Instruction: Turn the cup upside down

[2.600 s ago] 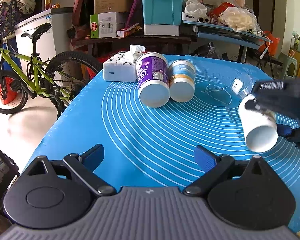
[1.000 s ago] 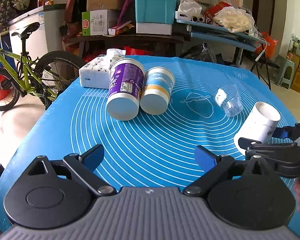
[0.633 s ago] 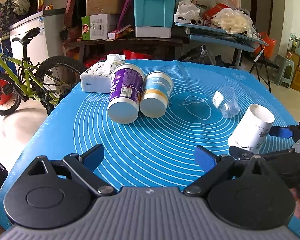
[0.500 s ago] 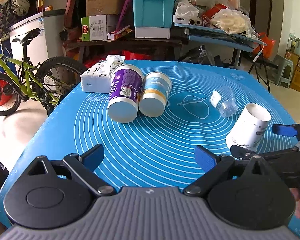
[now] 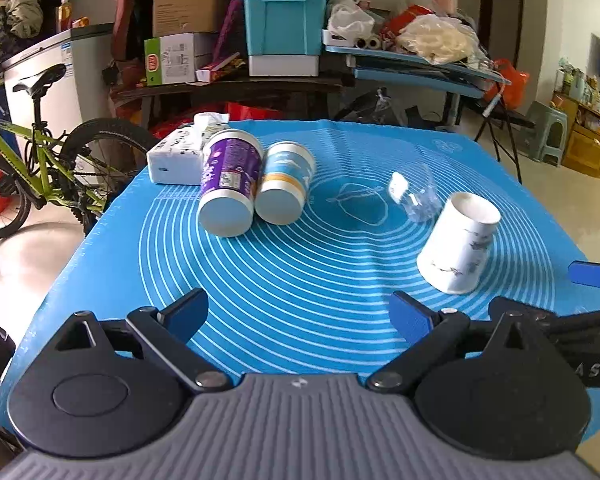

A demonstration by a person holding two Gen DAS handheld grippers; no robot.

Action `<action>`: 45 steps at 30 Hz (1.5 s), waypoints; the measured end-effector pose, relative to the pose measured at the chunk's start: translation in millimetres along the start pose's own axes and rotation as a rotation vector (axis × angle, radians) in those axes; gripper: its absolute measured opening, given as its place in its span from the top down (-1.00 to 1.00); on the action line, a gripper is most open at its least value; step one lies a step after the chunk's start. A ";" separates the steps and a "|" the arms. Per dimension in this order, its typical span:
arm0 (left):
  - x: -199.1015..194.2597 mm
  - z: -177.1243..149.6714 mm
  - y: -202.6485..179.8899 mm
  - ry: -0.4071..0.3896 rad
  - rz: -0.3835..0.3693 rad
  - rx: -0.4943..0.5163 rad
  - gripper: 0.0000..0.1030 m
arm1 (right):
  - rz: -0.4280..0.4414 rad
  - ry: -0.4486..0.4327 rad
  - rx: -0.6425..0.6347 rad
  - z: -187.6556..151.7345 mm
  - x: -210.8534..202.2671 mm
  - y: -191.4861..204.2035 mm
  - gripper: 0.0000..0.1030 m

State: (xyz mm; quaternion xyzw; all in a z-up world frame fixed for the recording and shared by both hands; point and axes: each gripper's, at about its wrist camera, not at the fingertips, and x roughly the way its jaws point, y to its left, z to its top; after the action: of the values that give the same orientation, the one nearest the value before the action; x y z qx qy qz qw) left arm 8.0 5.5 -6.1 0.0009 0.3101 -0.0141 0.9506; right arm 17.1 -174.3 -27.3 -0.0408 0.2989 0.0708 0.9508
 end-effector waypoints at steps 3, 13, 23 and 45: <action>-8.7 -4.2 -3.3 0.003 -0.009 0.016 -0.86 | -0.014 -0.016 0.029 -3.4 -13.7 -4.9 -1.00; -30.4 -16.4 -10.2 0.002 -0.049 0.043 -0.86 | -0.029 -0.048 0.043 -9.6 -49.3 -10.4 -1.00; -41.7 -24.8 -15.4 0.001 -0.073 0.062 -0.86 | -0.015 -0.058 0.019 -16.0 -74.4 -3.0 -1.00; -42.8 -27.4 -18.4 0.007 -0.075 0.065 -0.87 | -0.035 -0.038 0.021 -23.1 -80.0 -6.6 -1.00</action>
State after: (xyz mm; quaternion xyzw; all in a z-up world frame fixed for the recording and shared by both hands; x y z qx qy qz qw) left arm -43.3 -11.4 -2.9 0.0200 0.3129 -0.0596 0.9477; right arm -59.7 -192.4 0.1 -0.0348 0.2806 0.0520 0.9578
